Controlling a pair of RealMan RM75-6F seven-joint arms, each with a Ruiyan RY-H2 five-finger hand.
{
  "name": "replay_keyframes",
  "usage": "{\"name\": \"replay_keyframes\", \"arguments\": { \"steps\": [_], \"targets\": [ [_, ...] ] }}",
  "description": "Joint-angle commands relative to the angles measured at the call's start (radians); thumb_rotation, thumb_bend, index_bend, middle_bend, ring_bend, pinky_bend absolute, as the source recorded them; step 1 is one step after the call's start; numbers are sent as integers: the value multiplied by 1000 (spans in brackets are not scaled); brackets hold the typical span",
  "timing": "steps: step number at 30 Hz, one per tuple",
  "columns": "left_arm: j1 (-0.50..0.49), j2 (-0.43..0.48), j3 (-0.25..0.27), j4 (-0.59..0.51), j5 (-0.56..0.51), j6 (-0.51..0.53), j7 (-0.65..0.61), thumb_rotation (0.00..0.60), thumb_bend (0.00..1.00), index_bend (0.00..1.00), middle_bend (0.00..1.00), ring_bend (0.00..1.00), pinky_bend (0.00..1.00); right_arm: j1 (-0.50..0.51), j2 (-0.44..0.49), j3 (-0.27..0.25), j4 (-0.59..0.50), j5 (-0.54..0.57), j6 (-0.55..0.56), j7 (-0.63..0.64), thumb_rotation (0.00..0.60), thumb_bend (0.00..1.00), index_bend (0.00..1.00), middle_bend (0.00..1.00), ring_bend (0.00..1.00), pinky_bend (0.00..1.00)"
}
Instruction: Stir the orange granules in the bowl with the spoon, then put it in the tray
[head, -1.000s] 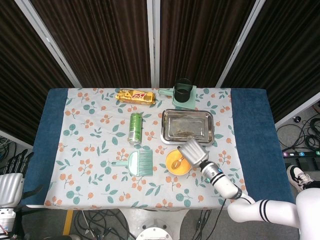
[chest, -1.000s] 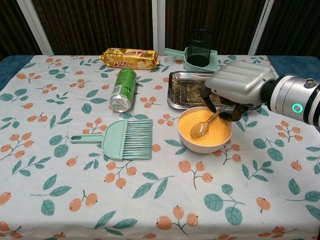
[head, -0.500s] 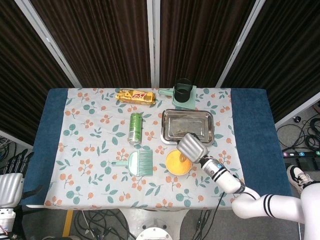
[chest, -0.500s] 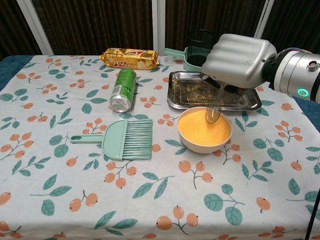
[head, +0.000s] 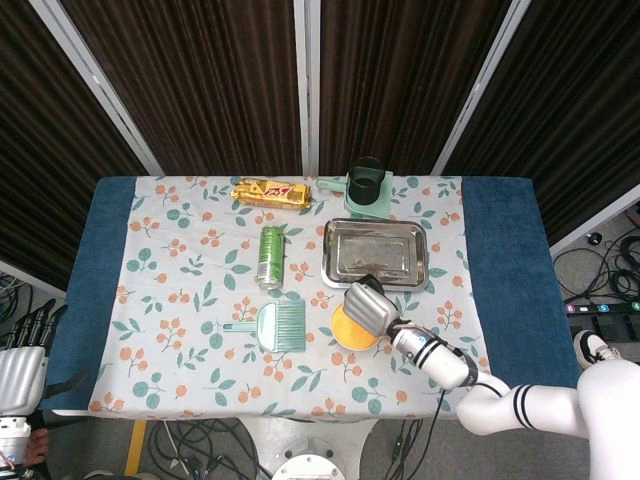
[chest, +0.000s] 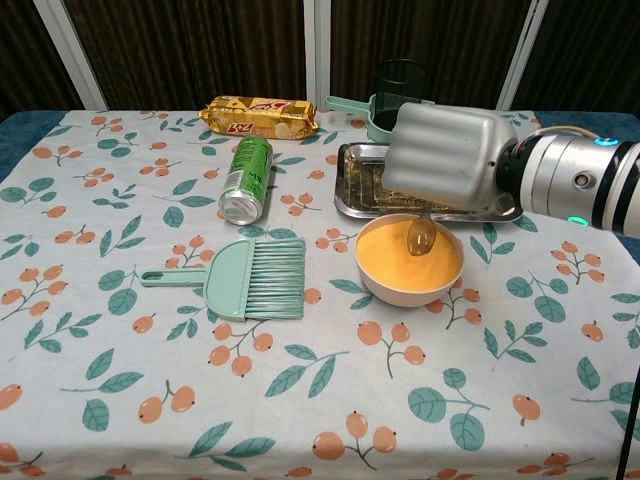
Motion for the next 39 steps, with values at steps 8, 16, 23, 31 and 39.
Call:
{"name": "replay_keyframes", "arguments": {
  "steps": [8, 16, 23, 31, 39],
  "targets": [
    [5, -4, 3, 6, -1, 2, -7, 600, 10, 104, 66, 68, 97, -13, -38, -6, -32, -4, 9, 16, 600, 505, 736, 988, 1000, 1000],
    [7, -7, 5, 10, 3, 5, -11, 600, 10, 104, 66, 68, 97, -66, -20, 0, -94, 45, 30, 152, 600, 505, 740, 989, 1000, 1000],
    [7, -3, 4, 3, 12, 13, -4, 600, 10, 104, 66, 68, 97, -89, 23, 24, -108, 48, 65, 234, 600, 506, 744, 989, 1000, 1000],
    [6, 4, 3, -11, 14, 14, 9, 600, 10, 104, 66, 68, 97, -82, 70, 42, -108, 54, 66, 230, 600, 505, 744, 989, 1000, 1000],
    [3, 3, 3, -9, 14, 8, 8, 600, 10, 104, 66, 68, 97, -42, 44, 26, -41, 28, 39, 95, 600, 506, 750, 990, 1000, 1000]
  ]
}}
